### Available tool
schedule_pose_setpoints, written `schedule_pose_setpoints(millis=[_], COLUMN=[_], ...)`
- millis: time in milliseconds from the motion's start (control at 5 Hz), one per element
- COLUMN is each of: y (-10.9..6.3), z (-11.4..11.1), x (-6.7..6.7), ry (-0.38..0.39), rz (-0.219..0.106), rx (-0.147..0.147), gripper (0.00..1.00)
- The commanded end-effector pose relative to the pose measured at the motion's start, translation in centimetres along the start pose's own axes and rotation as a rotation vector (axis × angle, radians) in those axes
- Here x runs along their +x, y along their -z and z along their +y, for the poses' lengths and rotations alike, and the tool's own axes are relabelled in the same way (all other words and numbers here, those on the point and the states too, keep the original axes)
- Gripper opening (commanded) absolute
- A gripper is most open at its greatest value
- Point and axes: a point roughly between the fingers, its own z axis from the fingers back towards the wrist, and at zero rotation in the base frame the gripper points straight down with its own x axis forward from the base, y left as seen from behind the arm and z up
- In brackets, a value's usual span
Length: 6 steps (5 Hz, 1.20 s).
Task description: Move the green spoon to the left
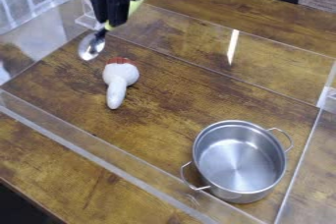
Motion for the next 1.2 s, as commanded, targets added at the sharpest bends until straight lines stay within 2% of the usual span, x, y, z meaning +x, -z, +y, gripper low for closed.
schedule_pose_setpoints(millis=[0,1000], y=[-1.9,-0.5], z=[1.3,2.5], x=[0.2,1.6], ry=[-0.025,-0.024], rz=[-0.071,-0.086], rx=[0.023,0.020], gripper=[0.00,0.00])
